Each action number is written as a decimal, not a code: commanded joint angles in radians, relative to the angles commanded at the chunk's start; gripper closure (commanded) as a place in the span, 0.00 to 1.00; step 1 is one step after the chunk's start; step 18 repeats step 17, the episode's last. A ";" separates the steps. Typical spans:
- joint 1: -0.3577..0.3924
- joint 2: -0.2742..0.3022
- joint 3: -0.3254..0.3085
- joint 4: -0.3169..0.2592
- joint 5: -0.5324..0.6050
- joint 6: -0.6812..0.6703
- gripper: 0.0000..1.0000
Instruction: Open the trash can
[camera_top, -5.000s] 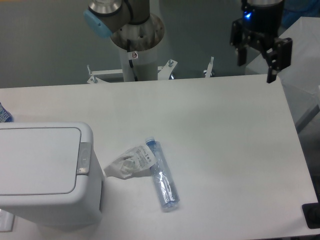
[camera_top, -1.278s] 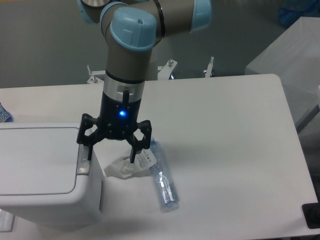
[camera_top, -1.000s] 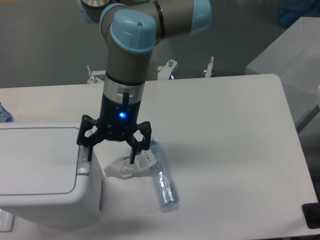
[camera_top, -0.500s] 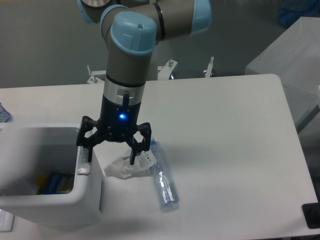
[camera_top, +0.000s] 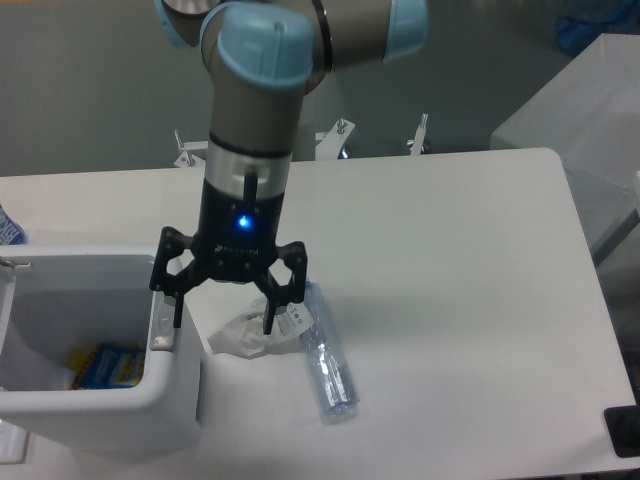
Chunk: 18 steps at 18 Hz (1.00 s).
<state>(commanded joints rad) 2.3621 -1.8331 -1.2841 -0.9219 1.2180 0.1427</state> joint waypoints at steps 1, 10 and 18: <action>0.018 0.005 0.005 -0.005 0.003 -0.002 0.00; 0.127 0.060 0.008 -0.178 0.125 0.453 0.00; 0.132 0.067 -0.011 -0.273 0.287 0.845 0.00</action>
